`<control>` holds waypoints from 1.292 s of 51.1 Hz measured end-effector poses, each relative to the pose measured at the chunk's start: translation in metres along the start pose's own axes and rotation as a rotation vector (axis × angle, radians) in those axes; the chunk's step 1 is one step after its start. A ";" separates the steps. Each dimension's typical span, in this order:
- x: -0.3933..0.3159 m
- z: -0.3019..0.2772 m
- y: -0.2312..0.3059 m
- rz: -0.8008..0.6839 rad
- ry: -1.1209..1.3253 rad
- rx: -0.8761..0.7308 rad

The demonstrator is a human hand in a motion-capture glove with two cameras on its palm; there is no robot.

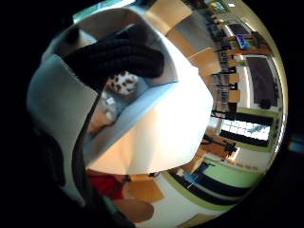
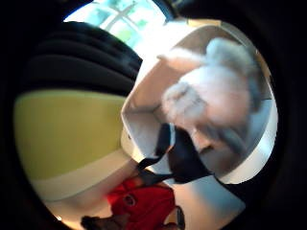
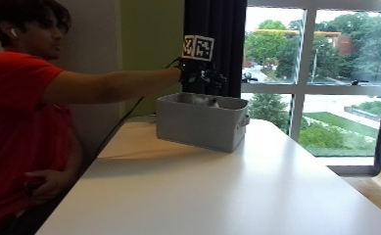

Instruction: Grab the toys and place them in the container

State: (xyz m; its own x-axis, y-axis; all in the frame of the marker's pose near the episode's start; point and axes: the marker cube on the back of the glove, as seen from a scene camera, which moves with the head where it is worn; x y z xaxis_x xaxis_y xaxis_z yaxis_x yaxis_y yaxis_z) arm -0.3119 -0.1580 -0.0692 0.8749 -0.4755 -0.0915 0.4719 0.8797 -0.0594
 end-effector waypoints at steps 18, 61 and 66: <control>0.073 0.030 0.067 0.032 -0.053 0.108; 0.227 0.148 0.225 0.272 -0.009 0.034; 0.235 0.155 0.233 0.287 -0.022 0.048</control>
State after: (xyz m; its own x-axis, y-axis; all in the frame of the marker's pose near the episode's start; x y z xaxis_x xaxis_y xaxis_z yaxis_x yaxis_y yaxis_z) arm 0.0199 -0.0636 0.0496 0.9753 -0.2074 -0.0765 0.2090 0.9778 0.0126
